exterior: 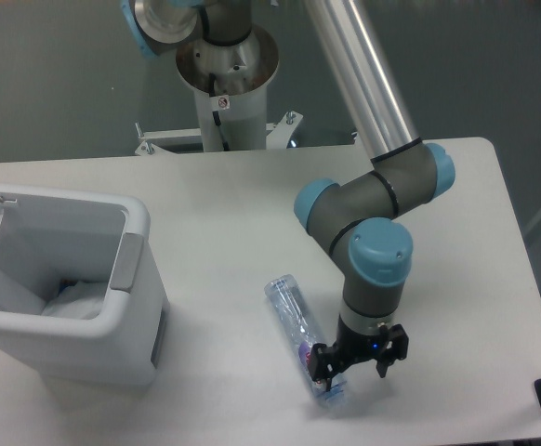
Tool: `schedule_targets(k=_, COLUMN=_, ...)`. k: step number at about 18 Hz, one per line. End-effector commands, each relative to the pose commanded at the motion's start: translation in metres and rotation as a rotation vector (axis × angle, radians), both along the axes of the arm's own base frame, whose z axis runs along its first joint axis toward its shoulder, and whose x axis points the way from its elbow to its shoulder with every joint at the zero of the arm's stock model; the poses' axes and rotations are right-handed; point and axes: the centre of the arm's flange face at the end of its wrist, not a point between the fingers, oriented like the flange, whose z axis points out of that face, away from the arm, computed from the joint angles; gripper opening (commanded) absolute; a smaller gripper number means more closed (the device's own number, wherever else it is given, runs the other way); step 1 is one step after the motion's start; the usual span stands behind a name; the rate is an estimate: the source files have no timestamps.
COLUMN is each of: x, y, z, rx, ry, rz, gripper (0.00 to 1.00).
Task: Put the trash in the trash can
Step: 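Move the open gripper down to the clear plastic bottle, then close the gripper around the bottle's capped end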
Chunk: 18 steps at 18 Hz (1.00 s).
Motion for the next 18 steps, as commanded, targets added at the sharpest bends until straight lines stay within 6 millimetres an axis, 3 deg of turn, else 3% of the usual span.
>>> schedule_targets(k=15, x=0.015, y=0.008, z=-0.034, rx=-0.068, ry=-0.014, rz=-0.005, gripper=1.00)
schedule_targets(k=16, x=0.015, y=0.008, z=-0.035, rx=-0.071, ry=-0.014, rz=-0.005, gripper=0.98)
schedule_targets(k=18, x=0.015, y=0.008, z=-0.034, rx=-0.070, ry=-0.013, rz=-0.003, gripper=0.85)
